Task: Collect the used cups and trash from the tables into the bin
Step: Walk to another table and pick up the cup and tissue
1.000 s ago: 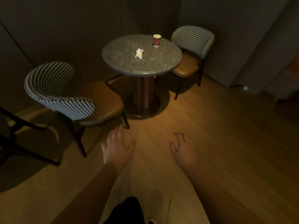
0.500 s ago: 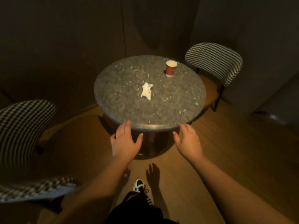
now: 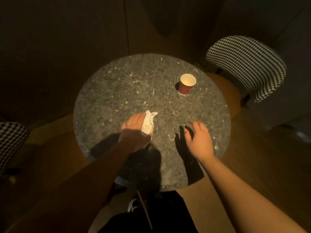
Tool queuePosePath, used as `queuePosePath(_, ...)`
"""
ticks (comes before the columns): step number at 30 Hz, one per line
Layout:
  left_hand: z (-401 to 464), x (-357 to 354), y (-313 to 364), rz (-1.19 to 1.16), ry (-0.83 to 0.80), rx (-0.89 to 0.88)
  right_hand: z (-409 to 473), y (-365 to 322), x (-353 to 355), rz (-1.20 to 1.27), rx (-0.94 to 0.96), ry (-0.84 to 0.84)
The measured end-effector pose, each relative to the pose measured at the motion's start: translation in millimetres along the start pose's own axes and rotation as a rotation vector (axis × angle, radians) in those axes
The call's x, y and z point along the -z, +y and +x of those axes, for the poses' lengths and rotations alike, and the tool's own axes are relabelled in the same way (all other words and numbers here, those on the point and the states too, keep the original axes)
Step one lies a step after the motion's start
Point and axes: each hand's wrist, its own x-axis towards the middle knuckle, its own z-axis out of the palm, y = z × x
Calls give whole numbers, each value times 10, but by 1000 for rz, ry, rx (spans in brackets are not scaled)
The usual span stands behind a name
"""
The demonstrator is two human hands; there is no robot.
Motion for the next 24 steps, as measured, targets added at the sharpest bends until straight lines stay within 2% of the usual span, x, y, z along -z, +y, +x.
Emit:
queuePosePath(2,213,-133,-17,17,-38,-73,303,41,-4,-6,24,-27)
queuePosePath(5,422,-373,-29,89,-204,-46,748,108,-1,-11,58,-47)
queuePosePath(8,495,-589,-48,235,-269,-22,1172,160,-10,-16,73,-36)
queuePosePath(15,789,-627,15,234,-75,66,1926,210,-68,34,69,65)
queuePosePath(24,895,-517,8,66,-88,198,2552,268,-190,90,49,24)
